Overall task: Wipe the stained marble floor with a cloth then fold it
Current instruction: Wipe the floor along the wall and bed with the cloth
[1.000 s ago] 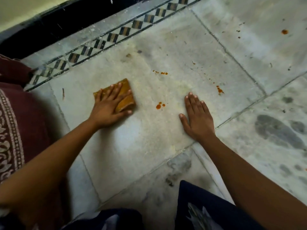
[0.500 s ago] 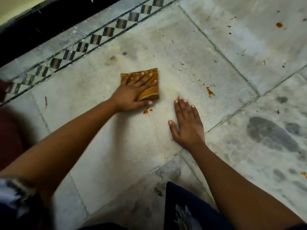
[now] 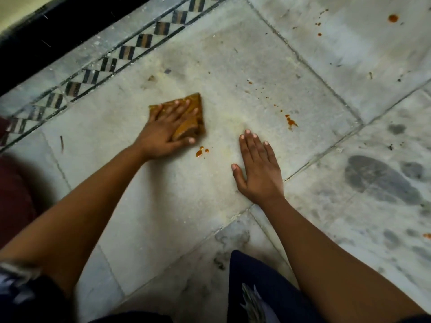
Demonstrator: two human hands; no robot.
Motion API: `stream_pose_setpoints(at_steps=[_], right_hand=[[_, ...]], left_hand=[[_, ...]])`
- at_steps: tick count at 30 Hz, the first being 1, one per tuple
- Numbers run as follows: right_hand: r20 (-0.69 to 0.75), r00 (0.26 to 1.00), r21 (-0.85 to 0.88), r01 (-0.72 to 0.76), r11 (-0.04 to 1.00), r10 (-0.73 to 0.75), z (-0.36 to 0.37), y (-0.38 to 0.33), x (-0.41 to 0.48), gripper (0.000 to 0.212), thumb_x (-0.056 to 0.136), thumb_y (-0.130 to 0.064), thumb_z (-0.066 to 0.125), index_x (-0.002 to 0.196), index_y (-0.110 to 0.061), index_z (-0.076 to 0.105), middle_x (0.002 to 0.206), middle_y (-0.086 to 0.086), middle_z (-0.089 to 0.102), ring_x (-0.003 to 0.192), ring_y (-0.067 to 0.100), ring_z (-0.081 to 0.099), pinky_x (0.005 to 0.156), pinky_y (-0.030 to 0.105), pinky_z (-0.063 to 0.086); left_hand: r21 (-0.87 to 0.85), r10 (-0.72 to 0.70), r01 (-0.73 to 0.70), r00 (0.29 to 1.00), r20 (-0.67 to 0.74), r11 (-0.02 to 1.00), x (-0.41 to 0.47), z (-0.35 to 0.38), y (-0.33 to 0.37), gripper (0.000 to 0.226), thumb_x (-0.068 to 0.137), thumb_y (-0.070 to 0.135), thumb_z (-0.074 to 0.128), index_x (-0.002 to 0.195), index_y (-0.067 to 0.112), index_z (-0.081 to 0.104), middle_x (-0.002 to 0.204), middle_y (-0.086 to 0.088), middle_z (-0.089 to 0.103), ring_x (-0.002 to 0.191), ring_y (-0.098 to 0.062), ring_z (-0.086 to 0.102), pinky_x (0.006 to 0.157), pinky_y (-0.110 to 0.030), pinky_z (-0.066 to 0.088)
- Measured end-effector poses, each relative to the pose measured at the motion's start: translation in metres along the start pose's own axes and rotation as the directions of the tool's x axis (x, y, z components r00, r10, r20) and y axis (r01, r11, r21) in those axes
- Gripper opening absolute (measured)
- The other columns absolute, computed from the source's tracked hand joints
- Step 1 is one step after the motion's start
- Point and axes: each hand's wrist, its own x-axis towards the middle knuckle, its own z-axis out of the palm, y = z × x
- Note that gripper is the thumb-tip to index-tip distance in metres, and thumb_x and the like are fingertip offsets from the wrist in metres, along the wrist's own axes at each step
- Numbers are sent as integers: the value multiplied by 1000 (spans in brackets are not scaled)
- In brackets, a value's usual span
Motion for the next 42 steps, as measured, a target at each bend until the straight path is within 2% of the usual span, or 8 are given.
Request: stream_pose_setpoints(at_steps=[6, 14, 18, 23, 30, 32, 38, 42], right_hand=[[-1, 1000, 2, 6, 1000, -6, -1, 1, -1, 68, 95, -41, 35, 150, -9, 11, 158, 8, 9, 146, 17, 4, 119, 33, 0], [-67, 998, 38, -13, 999, 16, -1, 0, -4, 66, 95, -37, 33, 150, -8, 12, 158, 9, 11, 146, 19, 7, 118, 30, 0], [-59, 998, 29, -24, 999, 26, -3, 1, -5, 64, 97, -36, 34, 150, -8, 10, 158, 9, 8, 146, 18, 5, 118, 29, -1], [-14, 1000, 11, -14, 1000, 15, -4, 3, -18, 61, 99, -34, 29, 150, -9, 6, 159, 7, 3, 146, 16, 0, 117, 28, -5], [-22, 990, -29, -139, 990, 139, -7, 24, -30, 65, 98, -38, 28, 150, -9, 2, 159, 9, -2, 146, 19, -3, 118, 32, -5], [-29, 990, -26, -138, 990, 137, -7, 23, -30, 65, 98, -38, 28, 150, -9, 2, 159, 9, -2, 146, 19, -4, 119, 33, -4], [-26, 991, -24, -135, 991, 134, -8, 23, -30, 65, 98, -38, 28, 150, -8, 4, 159, 9, 1, 146, 18, -2, 119, 33, -3], [-43, 983, -25, -179, 984, 178, -10, 21, -31, 66, 93, -37, 21, 150, -6, 6, 159, 11, 4, 146, 20, 1, 119, 34, -2]], left_hand=[[-247, -340, 328, 940, -8, 912, 61, -15, 21, 83, 80, 69, 25, 150, 26, 9, 159, 2, 6, 146, -17, 2, 114, -47, -4], [-34, 48, -47, 999, 25, 998, -63, 28, 82, 74, 80, 74, 18, 143, 39, 0, 154, 8, -6, 143, -13, -7, 113, -43, -7], [-43, -191, 191, 982, 2, 981, -61, 15, 44, 92, 73, 82, 17, 148, 30, 9, 157, 3, 3, 145, -17, 3, 113, -43, -2], [-61, -398, 397, 917, -2, 916, 2, 11, 54, 77, 86, 72, 28, 150, 32, 8, 159, 3, -6, 146, -20, -4, 112, -52, -6], [70, 49, -46, 998, -42, 996, -87, 45, 87, 72, 84, 72, 22, 146, 38, 7, 156, 5, 4, 145, -18, 3, 114, -47, -2], [70, 42, -41, 999, -24, 997, -98, 37, 65, 76, 83, 76, 17, 146, 35, 9, 156, 5, 7, 145, -19, 9, 114, -45, 1], [-75, -335, 333, 942, -16, 940, -7, 20, 72, 71, 89, 67, 31, 149, 35, 10, 159, 3, -2, 146, -18, -3, 112, -48, -5], [20, -21, 20, 1000, 5, 1000, -18, 35, 124, 74, 85, 69, 24, 149, 34, 11, 158, 4, 3, 146, -19, -1, 113, -47, -10]])
